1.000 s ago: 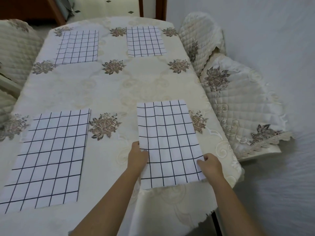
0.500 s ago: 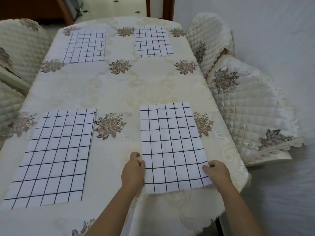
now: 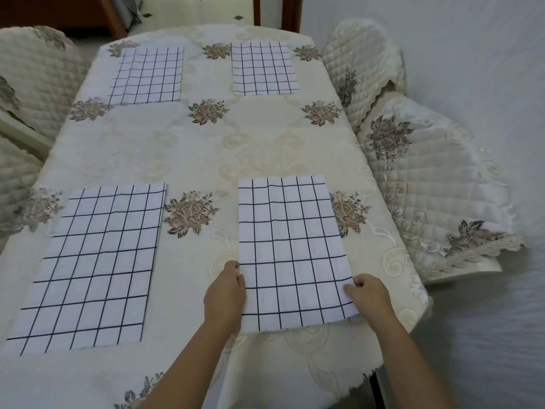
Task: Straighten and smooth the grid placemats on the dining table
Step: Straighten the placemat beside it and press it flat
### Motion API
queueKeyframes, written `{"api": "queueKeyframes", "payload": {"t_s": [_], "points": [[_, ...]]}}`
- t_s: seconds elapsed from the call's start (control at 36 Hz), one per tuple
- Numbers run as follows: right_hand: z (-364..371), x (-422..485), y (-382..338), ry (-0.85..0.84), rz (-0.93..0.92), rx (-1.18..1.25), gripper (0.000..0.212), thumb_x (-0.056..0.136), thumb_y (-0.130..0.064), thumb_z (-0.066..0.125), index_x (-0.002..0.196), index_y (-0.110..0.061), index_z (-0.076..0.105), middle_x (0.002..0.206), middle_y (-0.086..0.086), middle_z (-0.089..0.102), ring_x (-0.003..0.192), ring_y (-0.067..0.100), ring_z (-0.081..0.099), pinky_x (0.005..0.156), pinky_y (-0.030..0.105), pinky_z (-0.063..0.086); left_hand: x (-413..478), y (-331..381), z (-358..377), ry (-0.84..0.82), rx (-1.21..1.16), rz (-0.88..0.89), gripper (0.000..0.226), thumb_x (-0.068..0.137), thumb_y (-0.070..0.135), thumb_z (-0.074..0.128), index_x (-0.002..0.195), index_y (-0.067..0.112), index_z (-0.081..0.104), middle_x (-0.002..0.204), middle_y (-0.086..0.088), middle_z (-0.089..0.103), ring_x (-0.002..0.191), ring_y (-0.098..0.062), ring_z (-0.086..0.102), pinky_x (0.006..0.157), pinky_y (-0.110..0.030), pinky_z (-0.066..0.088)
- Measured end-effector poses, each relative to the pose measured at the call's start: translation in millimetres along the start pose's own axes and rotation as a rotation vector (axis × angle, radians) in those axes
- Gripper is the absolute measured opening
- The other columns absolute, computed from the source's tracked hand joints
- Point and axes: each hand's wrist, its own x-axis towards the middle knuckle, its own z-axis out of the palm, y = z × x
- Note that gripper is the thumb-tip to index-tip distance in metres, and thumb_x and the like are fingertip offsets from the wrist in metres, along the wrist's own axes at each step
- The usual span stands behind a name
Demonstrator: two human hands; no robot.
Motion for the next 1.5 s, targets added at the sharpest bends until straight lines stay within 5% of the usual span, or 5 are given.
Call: {"api": "queueKeyframes", "payload": {"t_s": [0.75, 0.89, 1.0, 1.28, 1.5], "points": [[-3.1, -4.0, 1.9, 0.064, -0.015, -0.124, 0.012, 0.089, -0.022, 0.057, 0.094, -0.011, 0.056, 0.086, 0.004, 0.058, 0.078, 0.020, 0.053, 0.067, 0.029, 0.040, -5.9, -5.4, 5.4, 0.022, 0.013, -0.005, 0.020, 0.095, 0.023, 0.044, 0.110, 0.010, 0.044, 0.079, -0.007, 0.056, 0.070, -0.027, 0.059, 0.057, -0.031, 0.043], [15.7, -8.2, -9.2, 0.333, -0.250, -0.479, 0.027, 0.084, -0.019, 0.061, 0.104, -0.001, 0.058, 0.102, 0.018, 0.056, 0.093, 0.035, 0.055, 0.075, 0.041, 0.045, -8.7, -10.4, 13.6, 0.186, 0.225, 0.176, 0.033, 0.063, 0.003, 0.075, 0.092, 0.000, 0.058, 0.073, -0.016, 0.058, 0.059, -0.032, 0.056, 0.045, -0.033, 0.042], [46.3, -12.5, -21.1, 0.276, -0.531, -0.518, 0.039, 0.054, -0.006, 0.083, 0.087, -0.002, 0.064, 0.087, 0.017, 0.062, 0.072, 0.034, 0.063, 0.057, 0.039, 0.053, -9.5, -13.2, 26.5, 0.270, 0.259, 0.380, 0.033, 0.073, 0.011, 0.043, 0.104, 0.004, 0.051, 0.105, -0.022, 0.064, 0.091, -0.040, 0.065, 0.067, -0.044, 0.054], [66.1, -7.2, -19.5, 0.189, -0.620, -0.475, 0.046, 0.082, -0.023, 0.043, 0.121, -0.002, 0.058, 0.132, 0.022, 0.053, 0.118, 0.038, 0.055, 0.089, 0.050, 0.049, -10.1, -17.0, 39.0, 0.073, 0.368, 0.472, 0.052, 0.084, 0.030, 0.034, 0.131, 0.008, 0.039, 0.138, -0.011, 0.050, 0.131, -0.022, 0.030, 0.091, -0.054, 0.045], [15.4, -0.4, -6.8, 0.224, -0.151, -0.247, 0.037, 0.088, -0.016, 0.057, 0.120, 0.000, 0.049, 0.120, 0.019, 0.046, 0.105, 0.035, 0.050, 0.085, 0.040, 0.043, -15.2, -41.2, 48.8, 0.056, 0.384, 0.472, 0.063, 0.089, 0.040, 0.031, 0.145, 0.013, 0.021, 0.158, 0.001, 0.008, 0.145, -0.010, -0.009, 0.110, -0.041, 0.007]]}}
